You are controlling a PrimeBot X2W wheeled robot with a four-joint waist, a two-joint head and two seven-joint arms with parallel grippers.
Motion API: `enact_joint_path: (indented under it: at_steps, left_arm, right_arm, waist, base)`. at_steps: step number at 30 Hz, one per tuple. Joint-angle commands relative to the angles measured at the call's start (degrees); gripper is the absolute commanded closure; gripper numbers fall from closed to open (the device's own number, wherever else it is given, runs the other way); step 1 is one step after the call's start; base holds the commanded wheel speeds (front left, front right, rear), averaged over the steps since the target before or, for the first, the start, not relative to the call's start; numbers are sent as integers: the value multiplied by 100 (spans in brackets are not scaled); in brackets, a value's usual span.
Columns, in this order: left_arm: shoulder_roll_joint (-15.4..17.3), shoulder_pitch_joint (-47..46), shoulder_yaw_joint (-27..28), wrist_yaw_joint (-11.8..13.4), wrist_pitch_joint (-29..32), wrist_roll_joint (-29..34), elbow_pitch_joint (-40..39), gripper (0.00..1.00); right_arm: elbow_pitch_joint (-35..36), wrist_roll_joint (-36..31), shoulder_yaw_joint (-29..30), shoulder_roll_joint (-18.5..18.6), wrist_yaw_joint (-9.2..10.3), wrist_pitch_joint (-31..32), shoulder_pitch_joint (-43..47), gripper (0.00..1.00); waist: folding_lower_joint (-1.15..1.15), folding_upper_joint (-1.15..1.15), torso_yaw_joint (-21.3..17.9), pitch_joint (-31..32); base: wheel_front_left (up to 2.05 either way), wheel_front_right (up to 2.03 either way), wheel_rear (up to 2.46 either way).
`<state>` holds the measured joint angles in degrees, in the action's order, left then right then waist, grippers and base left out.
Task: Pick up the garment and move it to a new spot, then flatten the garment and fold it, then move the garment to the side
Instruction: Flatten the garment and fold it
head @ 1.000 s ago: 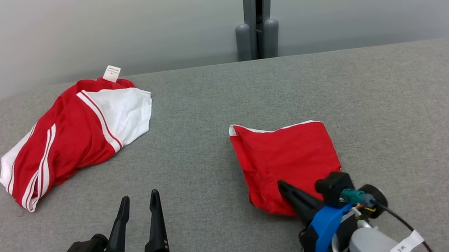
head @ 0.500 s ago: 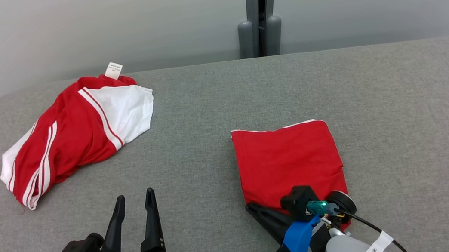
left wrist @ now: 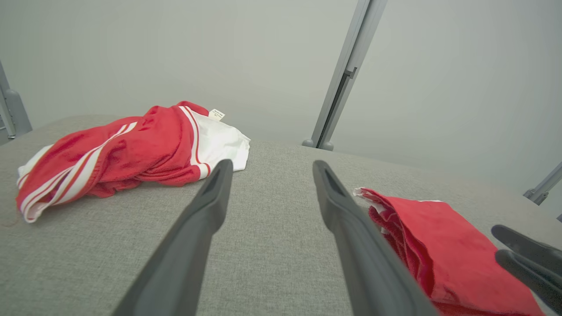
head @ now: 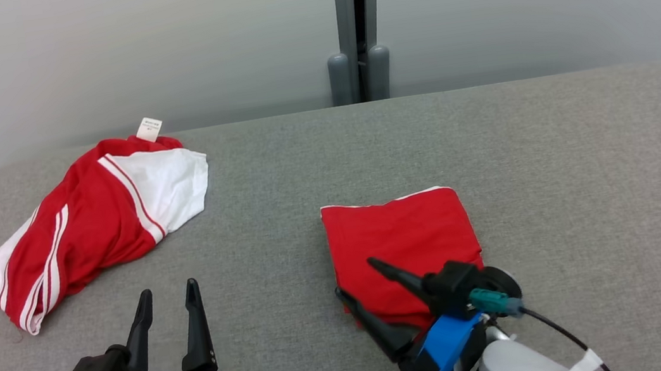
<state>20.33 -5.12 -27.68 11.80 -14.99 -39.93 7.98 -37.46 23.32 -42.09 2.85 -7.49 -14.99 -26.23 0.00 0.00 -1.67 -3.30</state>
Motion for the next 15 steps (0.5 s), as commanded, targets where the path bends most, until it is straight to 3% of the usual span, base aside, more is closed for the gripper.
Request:
enact_joint_path:
  at_steps: [1,15]
  left_arm:
    - [-8,6,56,12,-25,36,25,0]
    - [-424,540,448,-136,-27,493,187,0]
  right_arm:
    - [158,-94,188,8,-1,-19,145,0]
    - [1245,-962,2670,7,-1,-22,1605,0]
  waist:
    - [0,0,-61,62]
    - [0,0,-331,348]
  base:
    - [0,0,0]
    - [0,0,0]
